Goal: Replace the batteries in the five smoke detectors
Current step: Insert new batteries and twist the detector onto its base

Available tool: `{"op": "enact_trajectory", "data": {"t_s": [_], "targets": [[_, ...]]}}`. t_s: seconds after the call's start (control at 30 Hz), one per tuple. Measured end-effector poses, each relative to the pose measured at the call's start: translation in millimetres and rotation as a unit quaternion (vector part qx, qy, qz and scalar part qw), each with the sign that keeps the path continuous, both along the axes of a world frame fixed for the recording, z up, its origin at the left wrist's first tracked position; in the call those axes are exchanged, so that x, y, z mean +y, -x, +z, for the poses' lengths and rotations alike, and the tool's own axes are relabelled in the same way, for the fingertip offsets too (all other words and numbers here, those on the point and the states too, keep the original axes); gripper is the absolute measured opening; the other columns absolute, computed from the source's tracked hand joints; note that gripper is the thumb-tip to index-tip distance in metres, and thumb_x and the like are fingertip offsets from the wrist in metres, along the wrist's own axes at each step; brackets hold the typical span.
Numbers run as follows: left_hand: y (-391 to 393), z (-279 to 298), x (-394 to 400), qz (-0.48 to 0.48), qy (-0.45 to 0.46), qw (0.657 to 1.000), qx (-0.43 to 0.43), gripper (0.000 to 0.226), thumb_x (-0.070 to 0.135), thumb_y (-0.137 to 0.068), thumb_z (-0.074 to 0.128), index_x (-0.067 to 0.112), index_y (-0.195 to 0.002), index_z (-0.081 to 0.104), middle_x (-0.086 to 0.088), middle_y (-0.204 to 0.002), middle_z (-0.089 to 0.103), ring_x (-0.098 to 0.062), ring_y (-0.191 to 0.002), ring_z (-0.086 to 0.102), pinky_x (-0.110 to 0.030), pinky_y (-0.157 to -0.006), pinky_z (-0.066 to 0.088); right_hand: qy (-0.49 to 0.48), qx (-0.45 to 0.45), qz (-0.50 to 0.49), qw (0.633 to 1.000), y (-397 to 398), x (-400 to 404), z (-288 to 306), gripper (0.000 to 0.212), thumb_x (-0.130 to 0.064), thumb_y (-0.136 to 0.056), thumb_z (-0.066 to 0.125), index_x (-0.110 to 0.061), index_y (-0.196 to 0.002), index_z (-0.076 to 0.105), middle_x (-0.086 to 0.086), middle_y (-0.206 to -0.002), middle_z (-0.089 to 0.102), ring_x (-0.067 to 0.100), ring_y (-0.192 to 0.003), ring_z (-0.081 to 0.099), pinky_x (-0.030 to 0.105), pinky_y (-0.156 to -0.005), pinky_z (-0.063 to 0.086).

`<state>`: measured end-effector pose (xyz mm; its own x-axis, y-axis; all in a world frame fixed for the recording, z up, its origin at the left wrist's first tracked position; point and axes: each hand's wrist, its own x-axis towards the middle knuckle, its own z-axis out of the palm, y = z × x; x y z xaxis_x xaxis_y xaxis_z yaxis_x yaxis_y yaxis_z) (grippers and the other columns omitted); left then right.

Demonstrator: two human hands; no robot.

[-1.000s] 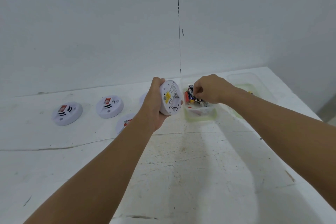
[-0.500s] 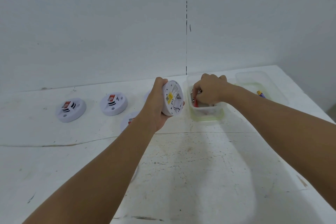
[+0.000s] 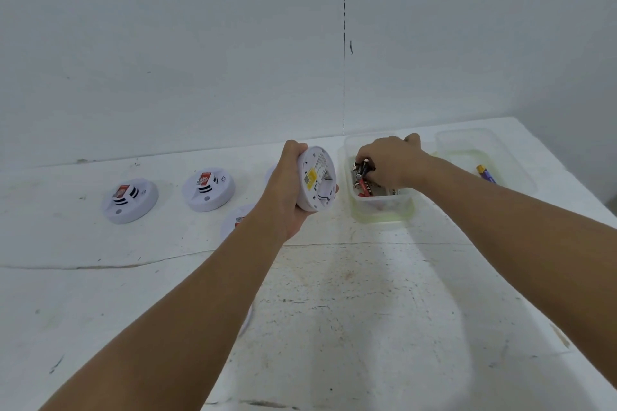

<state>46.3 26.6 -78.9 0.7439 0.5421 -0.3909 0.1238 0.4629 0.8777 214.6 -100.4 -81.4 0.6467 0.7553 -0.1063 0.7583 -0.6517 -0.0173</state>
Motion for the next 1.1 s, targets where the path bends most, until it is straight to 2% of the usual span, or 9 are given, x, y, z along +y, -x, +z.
{"op": "enact_trajectory", "data": {"t_s": [0.1,0.23,0.33,0.43,0.57,0.7,0.83,0.97,1.1], "targets": [[-1,0,0,0.004,0.001,1.0,-0.001,0.024,0.042,-0.094,0.06,0.019,-0.094,0.066,-0.009,-0.092,0.069,-0.034,-0.086,0.068,-0.052,-0.093,0.056,-0.017,-0.003,0.007,1.0,-2,-3,0,0.027,-0.027,-0.1,0.06,-0.036,-0.125,0.066,-0.017,-0.104,0.051,0.016,-0.117,0.054,0.042,-0.096,0.025],[-1,-1,-1,0.002,0.008,1.0,-0.003,0.025,0.043,-0.097,0.057,0.02,-0.095,0.066,-0.009,-0.095,0.068,-0.032,-0.09,0.067,-0.05,-0.094,0.054,-0.031,-0.05,0.016,0.998,-1,-5,-1,0.018,-0.035,-0.099,0.065,-0.039,-0.116,0.07,-0.005,-0.11,0.051,0.019,-0.107,0.055,0.043,-0.1,0.027],[0,0,-3,-0.003,0.015,1.0,-0.009,0.027,0.043,-0.097,0.056,0.019,-0.095,0.067,-0.009,-0.094,0.068,-0.032,-0.09,0.066,-0.053,-0.102,0.051,-0.044,-0.105,0.032,0.993,-1,-8,0,0.017,-0.035,-0.1,0.064,-0.033,-0.116,0.069,-0.001,-0.118,0.055,0.023,-0.111,0.055,0.043,-0.103,0.028],[3,1,-3,0.0,0.024,0.999,-0.021,0.026,0.041,-0.096,0.057,0.016,-0.094,0.066,-0.01,-0.091,0.068,-0.034,-0.083,0.067,-0.054,-0.101,0.051,-0.084,-0.107,0.02,0.991,1,-12,6,0.015,-0.035,-0.105,0.056,-0.025,-0.113,0.062,0.001,-0.111,0.063,0.026,-0.101,0.06,0.043,-0.102,0.029],[11,0,-3,0.004,0.048,0.998,-0.033,0.026,0.04,-0.096,0.055,0.016,-0.093,0.065,-0.011,-0.095,0.066,-0.035,-0.088,0.064,-0.047,-0.093,0.052,-0.259,0.026,-0.013,0.965,13,-17,9,0.019,-0.03,-0.107,0.053,-0.02,-0.117,0.065,0.003,-0.104,0.064,0.025,-0.097,0.06,0.036,-0.089,0.044],[24,-5,-2,0.011,0.09,0.994,-0.061,0.027,0.041,-0.097,0.058,0.018,-0.089,0.069,-0.01,-0.095,0.067,-0.033,-0.093,0.06,-0.051,-0.106,0.049,-0.408,0.117,-0.013,0.905,53,-22,19,0.022,-0.025,-0.106,0.057,-0.024,-0.123,0.07,0.0,-0.103,0.059,0.002,-0.081,0.056,0.004,-0.075,0.038],[42,-10,2,0.025,0.109,0.99,-0.083,0.031,0.042,-0.096,0.058,0.016,-0.091,0.075,-0.012,-0.106,0.068,-0.033,-0.097,0.063,-0.051,-0.106,0.051,-0.491,0.241,-0.024,0.837,96,-29,19,0.019,-0.029,-0.1,0.068,-0.027,-0.118,0.062,-0.002,-0.097,0.068,0.01,-0.069,0.062,0.023,-0.066,0.055],[63,-9,4,0.034,0.126,0.986,-0.104,0.044,0.041,-0.099,0.053,0.018,-0.077,0.084,-0.011,-0.098,0.077,-0.032,-0.101,0.064,-0.048,-0.107,0.049,-0.521,0.279,-0.022,0.806,125,-26,11,0.017,-0.028,-0.094,0.078,-0.021,-0.102,0.065,-0.005,-0.086,0.066,0.007,-0.068,0.056,0.018,-0.065,0.048],[83,-6,6,0.047,0.141,0.982,-0.113,0.039,0.04,-0.099,0.051,0.013,-0.103,0.078,-0.014,-0.104,0.078,-0.03,-0.096,0.068,-0.047,-0.103,0.05,-0.532,0.342,-0.008,0.774,143,-21,3,0.011,-0.021,-0.09,0.081,-0.022,-0.096,0.073,-0.007,-0.081,0.067,0.007,-0.071,0.057,0.023,-0.071,0.051]]}}
